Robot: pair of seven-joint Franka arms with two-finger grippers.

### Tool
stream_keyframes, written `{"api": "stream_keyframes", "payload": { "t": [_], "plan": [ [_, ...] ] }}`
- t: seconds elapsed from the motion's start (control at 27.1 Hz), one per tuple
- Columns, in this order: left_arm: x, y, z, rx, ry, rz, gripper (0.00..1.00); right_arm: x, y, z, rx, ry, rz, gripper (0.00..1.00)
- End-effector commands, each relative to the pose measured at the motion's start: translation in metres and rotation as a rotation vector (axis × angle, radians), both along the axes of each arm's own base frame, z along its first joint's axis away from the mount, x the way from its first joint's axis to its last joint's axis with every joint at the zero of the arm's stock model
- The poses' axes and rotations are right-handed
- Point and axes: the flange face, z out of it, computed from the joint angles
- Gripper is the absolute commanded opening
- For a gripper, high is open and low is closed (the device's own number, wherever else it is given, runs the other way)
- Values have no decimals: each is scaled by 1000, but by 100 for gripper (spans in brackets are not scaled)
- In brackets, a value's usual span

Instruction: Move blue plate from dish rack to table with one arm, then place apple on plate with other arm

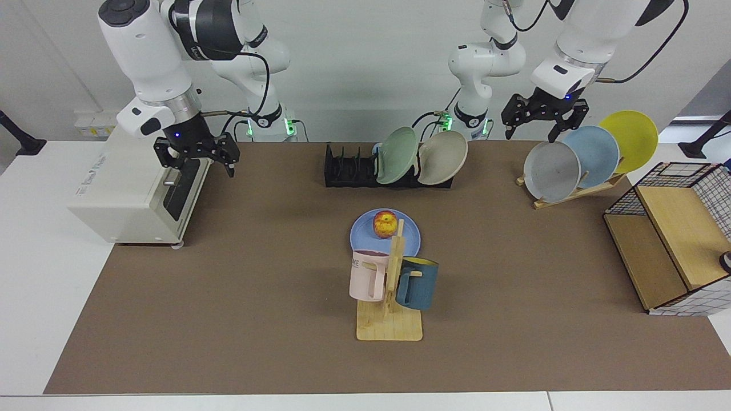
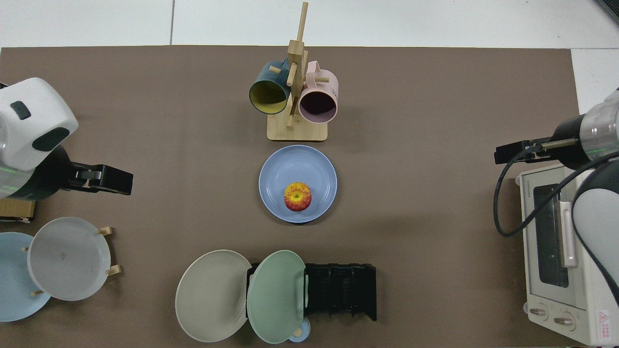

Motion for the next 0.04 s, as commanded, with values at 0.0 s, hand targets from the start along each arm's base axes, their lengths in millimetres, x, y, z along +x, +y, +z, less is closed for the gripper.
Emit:
{"api": "stream_keyframes", "payload": {
  "t": [0.0],
  "plan": [
    [-4, 4, 3, -14, -6, 2, 100, -8, -3, 3, -13, 9, 30, 100]
  ]
}}
